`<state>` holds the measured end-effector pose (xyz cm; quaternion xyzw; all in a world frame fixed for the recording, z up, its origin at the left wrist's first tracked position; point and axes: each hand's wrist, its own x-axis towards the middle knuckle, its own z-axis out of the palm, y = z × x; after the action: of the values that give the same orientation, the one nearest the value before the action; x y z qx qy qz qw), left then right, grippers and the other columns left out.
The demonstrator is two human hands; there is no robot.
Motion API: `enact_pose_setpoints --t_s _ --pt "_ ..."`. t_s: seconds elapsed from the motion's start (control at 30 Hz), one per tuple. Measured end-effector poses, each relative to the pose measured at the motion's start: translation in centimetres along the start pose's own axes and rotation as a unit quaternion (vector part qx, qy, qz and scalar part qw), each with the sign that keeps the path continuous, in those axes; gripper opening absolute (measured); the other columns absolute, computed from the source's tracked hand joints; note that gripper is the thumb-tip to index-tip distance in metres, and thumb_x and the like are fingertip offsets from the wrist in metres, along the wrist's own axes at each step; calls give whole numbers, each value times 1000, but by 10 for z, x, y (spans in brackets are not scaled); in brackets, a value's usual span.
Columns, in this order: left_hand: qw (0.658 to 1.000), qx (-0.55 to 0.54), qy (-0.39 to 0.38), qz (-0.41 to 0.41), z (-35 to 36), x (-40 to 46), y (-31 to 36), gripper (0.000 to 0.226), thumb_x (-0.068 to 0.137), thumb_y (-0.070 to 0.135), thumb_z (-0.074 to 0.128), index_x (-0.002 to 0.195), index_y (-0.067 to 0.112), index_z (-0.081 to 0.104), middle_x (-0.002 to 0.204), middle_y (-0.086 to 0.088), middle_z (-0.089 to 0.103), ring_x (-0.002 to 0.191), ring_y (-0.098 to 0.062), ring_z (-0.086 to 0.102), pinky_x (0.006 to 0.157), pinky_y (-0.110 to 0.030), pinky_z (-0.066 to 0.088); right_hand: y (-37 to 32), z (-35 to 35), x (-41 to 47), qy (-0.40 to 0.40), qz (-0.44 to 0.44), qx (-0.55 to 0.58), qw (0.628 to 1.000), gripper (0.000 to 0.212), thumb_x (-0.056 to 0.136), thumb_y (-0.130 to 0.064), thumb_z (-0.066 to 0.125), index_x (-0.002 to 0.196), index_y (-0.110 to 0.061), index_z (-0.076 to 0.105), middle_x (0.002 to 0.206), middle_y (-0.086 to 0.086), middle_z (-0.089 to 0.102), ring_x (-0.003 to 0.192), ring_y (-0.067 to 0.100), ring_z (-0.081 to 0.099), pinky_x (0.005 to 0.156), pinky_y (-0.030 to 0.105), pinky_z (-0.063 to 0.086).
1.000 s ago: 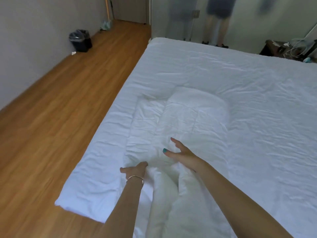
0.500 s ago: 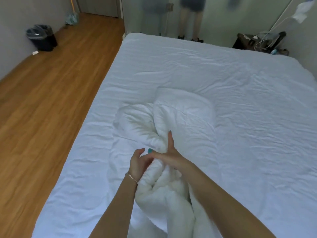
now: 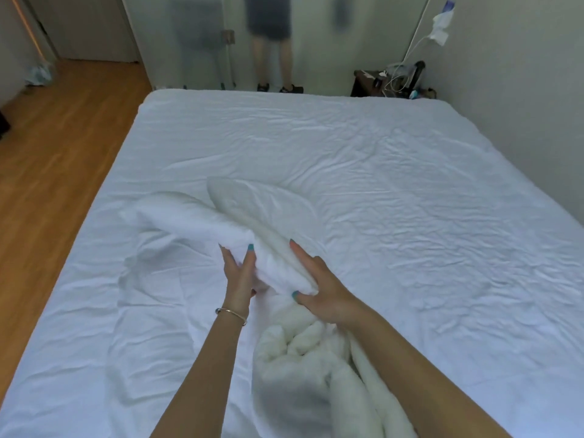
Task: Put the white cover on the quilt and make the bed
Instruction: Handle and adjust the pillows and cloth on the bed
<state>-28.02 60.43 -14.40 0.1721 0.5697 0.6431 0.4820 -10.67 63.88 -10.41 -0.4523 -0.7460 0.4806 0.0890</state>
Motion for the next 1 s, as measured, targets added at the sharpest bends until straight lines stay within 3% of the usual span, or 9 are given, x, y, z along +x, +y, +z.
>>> enact_pose_setpoints --t_s 0.1,0.2,0.27,0.33,0.43,0.53,0.73,0.9,1.0 --pt "996 37 -38 76 81 9 -3 50 71 62 62 109 80 34 110 54 40 128 -9 40 106 -54 39 29 -79 -6 15 -19 -34 999 87 93 -15 59 146 -57 5 124 -7 36 114 13 46 99 21 40" --pt "985 98 -85 113 181 18 -21 86 72 60 65 145 54 22 152 17 25 143 -16 24 116 -46 29 78 -176 -23 29 -18 -57 998 85 91 -14 64 148 -49 11 119 1 40 108 15 50 95 13 38" --pt "970 157 -147 113 255 15 -38 87 81 49 68 147 50 12 159 1 8 146 -12 12 116 -29 17 127 -238 -42 39 7 -42 998 85 86 -12 66 150 -41 20 115 -1 46 106 13 53 88 7 39" --pt "941 234 -223 98 319 13 -65 84 89 38 66 140 58 2 160 0 -2 146 -7 6 111 -23 16 193 -288 -65 82 73 29 993 76 87 2 65 143 -37 33 124 -14 53 119 16 54 94 17 44" --pt "900 327 -282 54 369 17 -114 85 91 35 63 141 60 -1 160 4 -13 148 -12 9 115 -33 24 286 -336 -88 152 194 -37 969 66 90 -8 67 143 -34 39 136 -2 53 112 25 60 94 35 49" --pt "875 405 -266 21 359 21 -152 84 93 29 61 148 52 1 161 5 -11 148 -20 13 110 -35 27 324 -346 -93 143 267 -102 948 70 89 -17 65 148 -38 33 138 -2 48 96 18 61 86 32 48" --pt "776 608 -158 -63 271 31 -194 86 91 33 61 150 47 0 162 0 -4 148 -31 5 116 -43 18 325 -304 -49 52 231 -109 965 75 89 -28 66 151 -40 25 143 1 41 118 19 52 94 36 49" --pt "749 655 -63 -71 196 48 -173 89 87 41 64 148 52 -1 161 8 -5 144 -32 7 107 -43 37 296 -254 13 -39 184 -163 968 78 89 -38 63 154 -36 19 154 1 26 136 20 35 101 32 39" --pt "725 686 -20 -58 149 69 -140 95 84 47 66 148 52 -4 161 8 -5 144 -33 6 108 -47 36 260 -219 58 -61 135 -194 970 83 87 -43 66 154 -38 17 158 -3 18 142 18 23 109 36 34"
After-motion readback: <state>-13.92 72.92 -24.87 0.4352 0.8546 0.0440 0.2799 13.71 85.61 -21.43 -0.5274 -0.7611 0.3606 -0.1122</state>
